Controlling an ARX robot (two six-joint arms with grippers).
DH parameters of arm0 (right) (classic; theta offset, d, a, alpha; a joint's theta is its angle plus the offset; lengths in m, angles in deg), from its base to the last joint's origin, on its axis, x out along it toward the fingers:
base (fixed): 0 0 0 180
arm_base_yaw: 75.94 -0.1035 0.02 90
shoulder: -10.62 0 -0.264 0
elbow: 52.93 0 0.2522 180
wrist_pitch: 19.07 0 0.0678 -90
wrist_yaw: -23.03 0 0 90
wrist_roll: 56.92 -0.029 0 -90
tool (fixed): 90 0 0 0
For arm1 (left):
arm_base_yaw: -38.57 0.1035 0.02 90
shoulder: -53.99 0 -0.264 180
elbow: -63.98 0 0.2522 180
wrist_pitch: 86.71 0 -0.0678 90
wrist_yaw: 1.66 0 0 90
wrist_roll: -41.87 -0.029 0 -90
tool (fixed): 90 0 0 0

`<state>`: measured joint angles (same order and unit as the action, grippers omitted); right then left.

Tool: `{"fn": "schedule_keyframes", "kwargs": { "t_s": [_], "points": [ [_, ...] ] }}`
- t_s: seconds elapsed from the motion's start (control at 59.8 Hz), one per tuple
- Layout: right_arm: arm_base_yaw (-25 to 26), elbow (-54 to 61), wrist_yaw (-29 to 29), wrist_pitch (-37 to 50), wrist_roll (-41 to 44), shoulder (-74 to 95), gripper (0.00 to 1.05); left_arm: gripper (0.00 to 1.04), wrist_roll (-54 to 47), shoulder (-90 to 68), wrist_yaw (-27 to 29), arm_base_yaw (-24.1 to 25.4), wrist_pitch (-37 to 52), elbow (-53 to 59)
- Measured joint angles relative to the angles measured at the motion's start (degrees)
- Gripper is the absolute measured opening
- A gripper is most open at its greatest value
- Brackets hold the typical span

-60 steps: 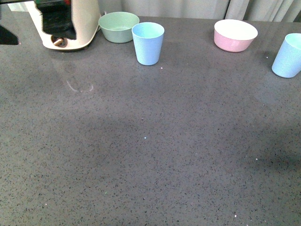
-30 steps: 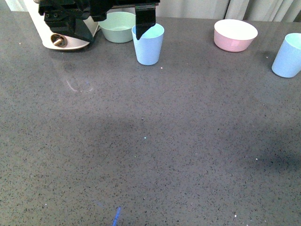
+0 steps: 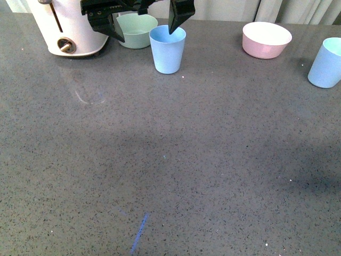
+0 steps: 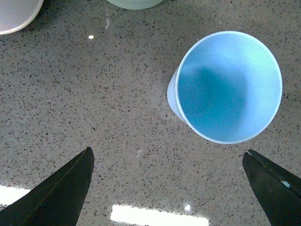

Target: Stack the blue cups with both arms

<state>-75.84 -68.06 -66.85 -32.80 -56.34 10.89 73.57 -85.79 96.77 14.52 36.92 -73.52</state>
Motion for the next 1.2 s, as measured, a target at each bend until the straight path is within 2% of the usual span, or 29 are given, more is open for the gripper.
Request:
{"fn": "schedule_keyframes", "kwargs": {
  "t_s": [0.418,0.585,0.986,1.103,1.203],
  "points": [
    [0.0,0.0,0.0,0.0,0.0,0.0,0.96,0.96,2.6,-13.1,0.6,-0.1,-10.6,-20.3],
    [0.0,0.0,0.0,0.0,0.0,0.0,0.96,0.96,2.8,-20.3,0.6,-0.2,-17.4,-32.3],
    [0.0,0.0,0.0,0.0,0.0,0.0,0.96,0.96,3.1,-25.6,0.6,-0.3,-19.4,-41.1],
    [0.0,0.0,0.0,0.0,0.0,0.0,0.96,0.84,3.1,-25.6,0.6,-0.3,-19.1,-41.6],
    [0.0,0.0,0.0,0.0,0.0,0.0,0.96,0.67,3.1,-25.7,0.6,-0.2,-18.9,-41.7]
  ]
}}
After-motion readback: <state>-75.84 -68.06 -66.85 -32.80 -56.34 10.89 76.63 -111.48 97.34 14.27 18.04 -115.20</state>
